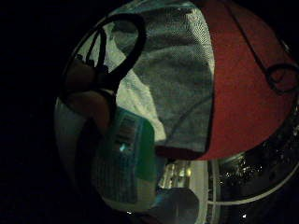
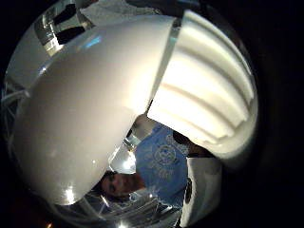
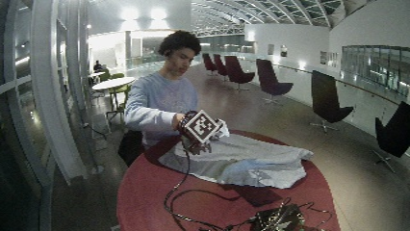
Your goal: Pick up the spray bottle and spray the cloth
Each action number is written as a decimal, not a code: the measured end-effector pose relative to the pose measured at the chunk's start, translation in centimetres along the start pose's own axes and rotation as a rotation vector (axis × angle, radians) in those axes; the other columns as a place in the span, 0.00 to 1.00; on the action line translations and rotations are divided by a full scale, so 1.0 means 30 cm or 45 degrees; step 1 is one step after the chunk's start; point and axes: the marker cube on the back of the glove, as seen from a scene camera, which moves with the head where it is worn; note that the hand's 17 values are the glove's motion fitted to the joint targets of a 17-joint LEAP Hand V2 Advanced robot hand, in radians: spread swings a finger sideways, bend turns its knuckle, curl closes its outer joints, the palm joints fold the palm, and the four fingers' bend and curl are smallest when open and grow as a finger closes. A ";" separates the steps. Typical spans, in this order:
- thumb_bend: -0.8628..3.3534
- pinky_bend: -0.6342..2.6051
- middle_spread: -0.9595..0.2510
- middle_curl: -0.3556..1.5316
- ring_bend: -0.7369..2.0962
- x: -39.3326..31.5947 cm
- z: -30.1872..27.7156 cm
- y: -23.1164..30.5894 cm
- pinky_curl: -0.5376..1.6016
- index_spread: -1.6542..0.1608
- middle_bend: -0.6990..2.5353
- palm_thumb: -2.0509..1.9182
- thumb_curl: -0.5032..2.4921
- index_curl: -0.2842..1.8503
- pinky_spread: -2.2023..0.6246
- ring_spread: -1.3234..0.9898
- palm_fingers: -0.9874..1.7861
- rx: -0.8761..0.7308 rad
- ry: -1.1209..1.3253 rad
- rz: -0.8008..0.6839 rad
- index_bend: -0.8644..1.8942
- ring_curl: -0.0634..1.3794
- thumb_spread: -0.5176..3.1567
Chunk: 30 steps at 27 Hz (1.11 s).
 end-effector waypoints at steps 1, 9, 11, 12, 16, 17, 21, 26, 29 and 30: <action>0.20 0.26 0.75 0.43 0.42 -0.003 0.003 0.000 0.43 0.77 0.27 0.77 0.39 0.33 0.80 0.55 0.75 -0.005 -0.003 -0.001 0.37 0.33 0.32; 0.20 0.27 0.75 0.43 0.42 -0.052 0.012 0.004 0.43 0.77 0.27 0.77 0.39 0.33 0.80 0.55 0.75 0.049 -0.103 -0.153 0.37 0.33 0.32; 0.20 0.27 0.75 0.43 0.42 -0.083 0.018 0.008 0.43 0.77 0.27 0.77 0.39 0.34 0.80 0.55 0.75 0.083 -0.162 -0.265 0.37 0.33 0.32; 0.20 0.27 0.75 0.43 0.42 -0.105 0.026 0.009 0.43 0.77 0.27 0.77 0.39 0.34 0.80 0.55 0.75 0.100 -0.193 -0.333 0.37 0.33 0.32; 0.20 0.26 0.75 0.43 0.41 -0.251 0.085 0.011 0.43 0.77 0.27 0.77 0.39 0.34 0.80 0.55 0.74 0.138 -0.378 -0.674 0.37 0.33 0.32; 0.20 0.26 0.75 0.43 0.41 -0.303 0.102 0.009 0.43 0.77 0.27 0.77 0.39 0.34 0.80 0.55 0.74 0.141 -0.454 -0.755 0.37 0.33 0.32; 0.20 0.26 0.75 0.43 0.40 -0.482 0.208 -0.057 0.43 0.77 0.27 0.77 0.39 0.34 0.81 0.55 0.73 0.193 -0.602 -0.983 0.37 0.33 0.32; 0.20 0.25 0.74 0.43 0.39 -0.675 0.387 -0.167 0.42 0.77 0.27 0.77 0.39 0.34 0.81 0.55 0.71 0.202 -0.661 -1.159 0.37 0.32 0.33; 0.20 0.25 0.75 0.43 0.38 -0.724 0.465 -0.260 0.42 0.77 0.27 0.77 0.39 0.35 0.81 0.55 0.70 0.274 -0.625 -1.197 0.38 0.32 0.34; 0.20 0.25 0.75 0.42 0.38 -0.740 0.483 -0.287 0.42 0.77 0.27 0.78 0.39 0.35 0.81 0.55 0.70 0.297 -0.637 -1.205 0.38 0.32 0.34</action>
